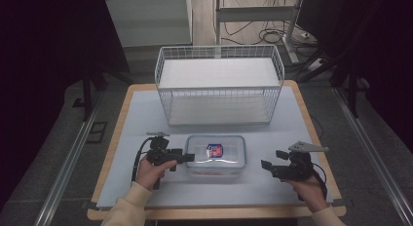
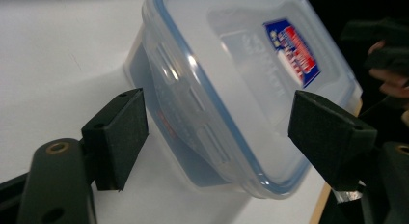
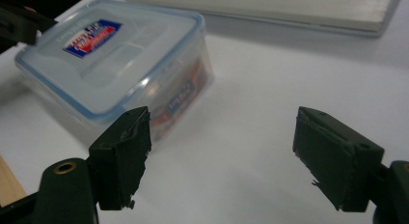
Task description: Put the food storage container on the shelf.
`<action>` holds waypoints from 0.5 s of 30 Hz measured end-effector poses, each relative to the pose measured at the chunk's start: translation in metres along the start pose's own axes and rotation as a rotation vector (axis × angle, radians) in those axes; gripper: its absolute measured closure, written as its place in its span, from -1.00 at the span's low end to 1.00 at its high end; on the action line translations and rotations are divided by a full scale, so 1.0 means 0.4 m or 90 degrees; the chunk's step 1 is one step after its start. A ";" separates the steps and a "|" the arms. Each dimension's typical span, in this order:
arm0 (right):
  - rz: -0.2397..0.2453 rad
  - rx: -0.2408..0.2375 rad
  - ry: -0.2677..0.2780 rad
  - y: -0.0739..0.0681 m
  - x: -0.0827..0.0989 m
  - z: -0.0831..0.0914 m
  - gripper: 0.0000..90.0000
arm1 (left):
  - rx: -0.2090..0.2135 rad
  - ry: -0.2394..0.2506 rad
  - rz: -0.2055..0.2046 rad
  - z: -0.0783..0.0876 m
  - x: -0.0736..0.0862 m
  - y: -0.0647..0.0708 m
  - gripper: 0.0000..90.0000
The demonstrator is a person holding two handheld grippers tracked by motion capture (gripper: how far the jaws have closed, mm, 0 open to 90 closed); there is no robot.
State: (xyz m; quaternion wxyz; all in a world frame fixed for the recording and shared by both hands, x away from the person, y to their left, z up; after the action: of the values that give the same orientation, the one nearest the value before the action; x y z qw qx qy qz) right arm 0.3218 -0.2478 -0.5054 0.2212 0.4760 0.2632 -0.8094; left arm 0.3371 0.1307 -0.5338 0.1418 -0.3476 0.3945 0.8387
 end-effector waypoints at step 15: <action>0.002 -0.032 -0.007 -0.040 -0.040 -0.059 -0.54 | 0.049 -0.015 0.055 -0.038 -0.001 -0.009 -0.57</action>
State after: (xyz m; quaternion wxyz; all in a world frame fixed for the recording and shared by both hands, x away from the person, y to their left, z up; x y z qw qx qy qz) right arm 0.3348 -0.2190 -0.4975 0.2360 0.4663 0.2817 -0.8047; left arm 0.3463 0.1215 -0.5423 0.1231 -0.3148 0.4396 0.8322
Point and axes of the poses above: each handheld gripper's, and its own axes: z roughly backward along the jaws, x roughly out of its underside, y roughly to its right, the point moved 4 cm from there along -z, roughly forward along the jaws, and after that the axes turned 11 degrees about y, right-handed, at the moved point
